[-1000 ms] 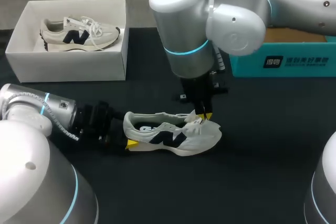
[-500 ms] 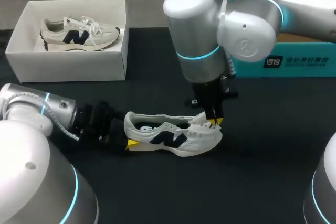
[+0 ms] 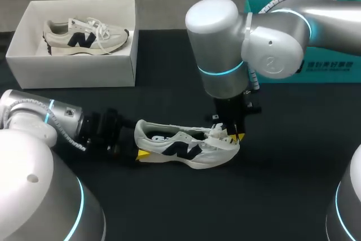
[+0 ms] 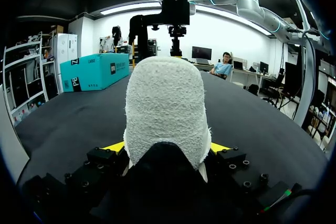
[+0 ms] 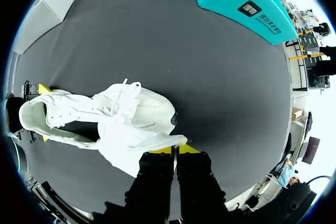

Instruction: Take the shoe out of the shoebox, open the shoe tongue, remove and reinsert the insole, then place the shoe into the shoebox

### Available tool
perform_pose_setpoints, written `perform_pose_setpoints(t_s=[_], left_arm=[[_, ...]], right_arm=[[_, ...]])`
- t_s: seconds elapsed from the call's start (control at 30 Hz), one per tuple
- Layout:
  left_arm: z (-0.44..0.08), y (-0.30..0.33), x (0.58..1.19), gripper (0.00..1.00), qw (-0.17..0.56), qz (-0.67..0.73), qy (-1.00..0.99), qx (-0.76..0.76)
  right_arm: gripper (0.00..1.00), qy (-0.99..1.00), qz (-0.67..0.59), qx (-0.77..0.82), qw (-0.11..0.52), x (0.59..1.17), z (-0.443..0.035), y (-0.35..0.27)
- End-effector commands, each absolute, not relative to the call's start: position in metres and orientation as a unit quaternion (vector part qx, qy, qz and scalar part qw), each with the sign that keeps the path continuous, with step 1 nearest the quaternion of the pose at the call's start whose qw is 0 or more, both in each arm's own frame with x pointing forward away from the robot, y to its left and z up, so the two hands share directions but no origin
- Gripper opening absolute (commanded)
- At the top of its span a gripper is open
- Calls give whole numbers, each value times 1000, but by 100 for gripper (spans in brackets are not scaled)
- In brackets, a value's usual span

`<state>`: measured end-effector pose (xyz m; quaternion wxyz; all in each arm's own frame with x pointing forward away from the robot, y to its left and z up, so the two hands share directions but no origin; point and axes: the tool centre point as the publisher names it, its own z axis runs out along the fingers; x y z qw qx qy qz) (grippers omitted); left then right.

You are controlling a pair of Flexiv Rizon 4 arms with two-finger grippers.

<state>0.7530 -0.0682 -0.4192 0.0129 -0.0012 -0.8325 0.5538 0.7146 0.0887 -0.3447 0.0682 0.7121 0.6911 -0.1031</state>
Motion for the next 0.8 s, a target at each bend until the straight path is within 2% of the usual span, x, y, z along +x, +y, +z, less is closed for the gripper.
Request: perform_pose_setpoints(t_s=[0.03,0.13,0.17,0.2,0.27,0.3,0.33,0.43,0.47,0.5,0.8], left_arm=[[-423,-62,754,0,13,552,-834,0],[-423,-62,754,0,13,552,-834,0],[-423,-62,754,0,13,552,-834,0],[-423,-62,754,0,13,552,-834,0],[-423,-62,754,0,13,552,-834,0],[-423,-62,754,0,13,552,-834,0],[-423,-62,754,0,13,552,-834,0],[-423,-62,754,0,13,552,-834,0],[-423,-62,754,0,13,552,-834,0],[-423,-62,754,0,13,552,-834,0],[-423,-62,754,0,13,552,-834,0]], right_arm=[[0,691,-94,714,60,711,-349,71],[0,692,-89,715,55,712,-350,70],[5,692,-88,715,55,712,-350,69],[18,691,-87,715,55,712,-349,69],[35,691,-85,716,55,713,-348,68],[48,691,-83,716,56,713,-347,69],[50,690,-81,717,56,714,-346,69],[90,690,-78,717,57,715,-341,71],[98,691,-77,717,58,716,-339,72],[100,691,-75,717,59,716,-337,73],[100,704,-28,707,67,715,-306,85]])
